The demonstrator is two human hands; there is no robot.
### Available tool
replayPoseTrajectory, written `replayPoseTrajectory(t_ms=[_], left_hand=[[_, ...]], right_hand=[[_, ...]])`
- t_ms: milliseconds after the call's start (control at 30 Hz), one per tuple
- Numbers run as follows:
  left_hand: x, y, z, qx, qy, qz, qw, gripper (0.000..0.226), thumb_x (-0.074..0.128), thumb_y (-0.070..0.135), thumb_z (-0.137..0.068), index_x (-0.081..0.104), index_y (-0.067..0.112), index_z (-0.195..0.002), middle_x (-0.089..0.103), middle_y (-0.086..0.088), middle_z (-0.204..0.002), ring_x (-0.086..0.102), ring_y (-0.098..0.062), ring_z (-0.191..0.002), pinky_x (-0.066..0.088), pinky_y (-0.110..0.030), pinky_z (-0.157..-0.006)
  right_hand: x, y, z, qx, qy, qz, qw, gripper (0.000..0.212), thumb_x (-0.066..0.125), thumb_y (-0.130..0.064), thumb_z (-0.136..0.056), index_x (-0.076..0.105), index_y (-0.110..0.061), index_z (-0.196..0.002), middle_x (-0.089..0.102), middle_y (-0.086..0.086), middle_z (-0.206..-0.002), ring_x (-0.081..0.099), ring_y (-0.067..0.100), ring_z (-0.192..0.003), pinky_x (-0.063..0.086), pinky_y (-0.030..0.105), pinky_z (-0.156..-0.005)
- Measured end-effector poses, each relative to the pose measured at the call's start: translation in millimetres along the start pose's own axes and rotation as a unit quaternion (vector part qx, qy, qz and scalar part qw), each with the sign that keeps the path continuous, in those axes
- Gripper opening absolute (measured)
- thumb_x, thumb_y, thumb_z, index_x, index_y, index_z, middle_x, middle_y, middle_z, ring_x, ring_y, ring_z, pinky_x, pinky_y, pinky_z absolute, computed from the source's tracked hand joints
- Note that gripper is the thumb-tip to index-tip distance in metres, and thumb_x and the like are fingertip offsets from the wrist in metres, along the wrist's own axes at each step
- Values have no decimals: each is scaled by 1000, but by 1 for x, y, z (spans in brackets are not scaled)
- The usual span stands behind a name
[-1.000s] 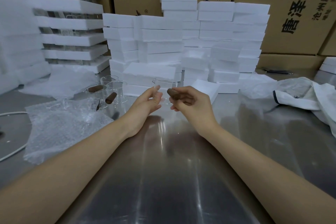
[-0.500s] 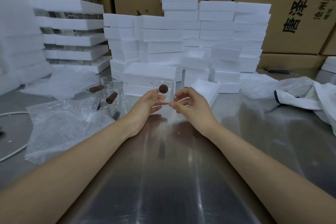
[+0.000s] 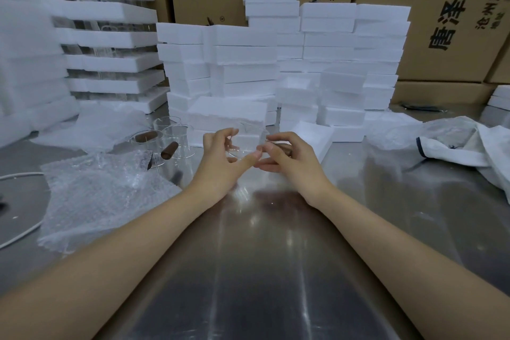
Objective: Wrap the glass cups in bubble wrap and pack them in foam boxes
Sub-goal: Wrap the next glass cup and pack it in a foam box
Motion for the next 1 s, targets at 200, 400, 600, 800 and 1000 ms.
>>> replayPoseTrajectory(t_ms=[200,400,600,800,1000], left_hand=[[2,1,11,-32,-51,-690,722,53,47,25,-97,29,4,-142,34,-13,-134,42,-33,-120,41,-44,-93],[-22,-32,39,-263,-172,-695,647,47,43,3,-95,37,-2,-141,37,-27,-142,45,-48,-126,47,-53,-91],[34,5,47,-29,-174,-653,736,48,32,3,-98,20,0,-144,24,-27,-147,47,-45,-121,48,-44,-90],[61,41,54,169,-210,-545,794,31,40,2,-92,42,9,-122,36,-13,-133,48,-32,-114,47,-40,-80],[23,23,49,-48,-127,-714,687,31,42,4,-94,53,6,-123,51,-12,-124,54,-30,-112,49,-36,-86]], right_hand=[[-28,5,-3,2,98,19,995,10,61,-1,-91,67,0,-98,67,4,-71,70,15,-66,55,21,-71],[-37,-2,0,-15,141,23,990,9,64,-6,-90,70,0,-93,64,4,-66,67,13,-59,57,24,-72],[-36,-7,2,-25,151,48,987,12,65,-8,-89,71,-1,-98,66,6,-68,68,14,-61,55,21,-65],[-48,-18,9,-63,217,50,973,5,69,-13,-87,72,-17,-87,69,-3,-60,69,16,-63,57,25,-72],[-58,-19,11,-69,251,36,965,9,68,-12,-87,73,-8,-93,66,-4,-57,69,17,-59,54,20,-66]])
Point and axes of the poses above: each hand's wrist, its own z-axis away from the middle knuckle, its own x-axis out of the palm, y = z × x, the point moved 9 cm from there along -z, towards the middle knuckle
